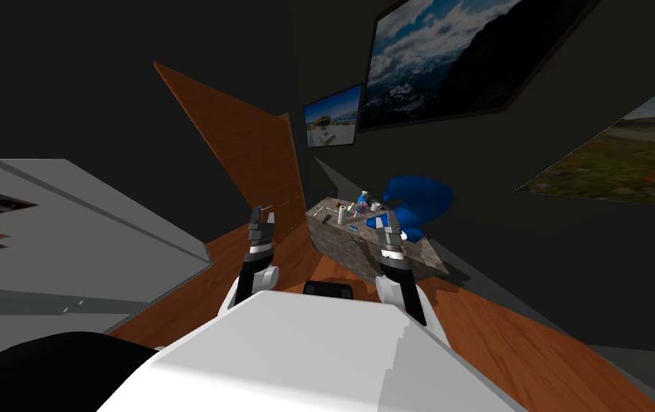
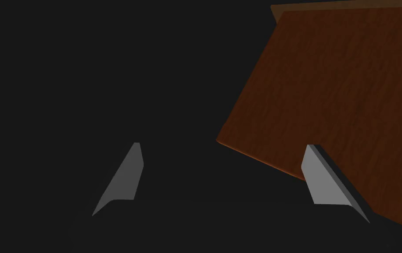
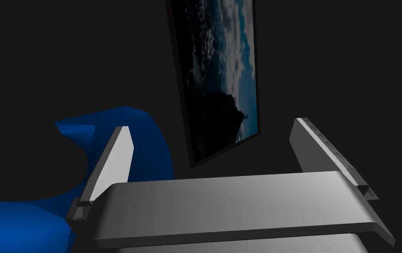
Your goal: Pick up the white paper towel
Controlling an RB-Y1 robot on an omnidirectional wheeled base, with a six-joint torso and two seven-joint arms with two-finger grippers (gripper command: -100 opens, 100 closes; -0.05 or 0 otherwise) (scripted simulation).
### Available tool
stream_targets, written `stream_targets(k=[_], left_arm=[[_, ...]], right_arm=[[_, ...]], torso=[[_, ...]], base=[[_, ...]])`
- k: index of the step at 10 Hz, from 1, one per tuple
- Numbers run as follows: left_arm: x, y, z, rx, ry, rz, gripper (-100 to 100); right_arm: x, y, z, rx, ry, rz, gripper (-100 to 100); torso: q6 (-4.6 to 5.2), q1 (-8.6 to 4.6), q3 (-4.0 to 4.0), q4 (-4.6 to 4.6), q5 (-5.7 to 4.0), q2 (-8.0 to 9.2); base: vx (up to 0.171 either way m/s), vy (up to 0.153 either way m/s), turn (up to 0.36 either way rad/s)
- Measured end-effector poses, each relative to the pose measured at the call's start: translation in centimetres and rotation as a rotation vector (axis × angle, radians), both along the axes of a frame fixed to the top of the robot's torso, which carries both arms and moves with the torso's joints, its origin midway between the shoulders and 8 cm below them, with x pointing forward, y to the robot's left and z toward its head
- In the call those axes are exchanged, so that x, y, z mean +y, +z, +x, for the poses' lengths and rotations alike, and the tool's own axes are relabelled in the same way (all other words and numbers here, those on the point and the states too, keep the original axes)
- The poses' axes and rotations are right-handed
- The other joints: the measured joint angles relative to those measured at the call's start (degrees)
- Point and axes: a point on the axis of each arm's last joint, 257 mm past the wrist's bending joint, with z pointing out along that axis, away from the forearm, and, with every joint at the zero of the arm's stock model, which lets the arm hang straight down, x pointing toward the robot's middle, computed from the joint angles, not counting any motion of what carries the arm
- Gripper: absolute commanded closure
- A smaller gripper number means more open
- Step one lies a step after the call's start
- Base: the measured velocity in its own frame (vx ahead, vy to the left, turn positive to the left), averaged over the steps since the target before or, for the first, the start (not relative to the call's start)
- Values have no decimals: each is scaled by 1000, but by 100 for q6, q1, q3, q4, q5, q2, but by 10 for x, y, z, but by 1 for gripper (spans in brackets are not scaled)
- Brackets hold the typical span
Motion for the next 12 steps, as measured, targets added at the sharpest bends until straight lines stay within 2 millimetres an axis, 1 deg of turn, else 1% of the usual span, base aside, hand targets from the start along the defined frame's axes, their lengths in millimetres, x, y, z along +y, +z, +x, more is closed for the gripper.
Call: stream_targets(k=[2, 3, 5, 7, 8, 10, 11, 12], left_arm=[[0, 0, 0, 0, 0, 0, 0], [0, 0, 0, 0, 0, 0, 0], [0, 0, 0, 0, 0, 0, 0], [0, 0, 0, 0, 0, 0, 0], [0, 0, 0, 0, 0, 0, 0], [0, 0, 0, 0, 0, 0, 0], [0, 0, 0, 0, 0, 0, 0], [0, 0, 0, 0, 0, 0, 0]], right_arm=[[2, -14, 10, 47, 2, -67, -100], [1, -25, 17, 78, -3, -100, -100], [-4, -43, 30, 141, -23, -165, -100], [-5, -58, 40, 186, -42, -205, -100], [-12, -65, 48, 217, -59, -236, -100], [-16, -81, 58, 269, -87, -275, -100], [-23, -93, 68, 306, -111, -301, -100], [-29, -103, 71, 333, -128, -322, -100]], torso=[[-1, 14, 1, 0, 3, 2], [-1, 23, 2, 0, 5, 4], [-2, 28, 3, 1, 6, 5], [-1, 18, 0, 0, 4, 0], [-2, 25, -1, 0, 6, -1], [-1, 25, 2, 1, 6, 4], [-2, 32, 1, 1, 7, 2], [2, 26, 2, 0, 6, 3]], base=[[-14, 58, 93], [-19, 72, 87], [-12, 64, 69], [-1, 59, 118], [-8, 58, 42], [-14, 78, 133], [-7, 69, 46], [-10, 74, 91]])
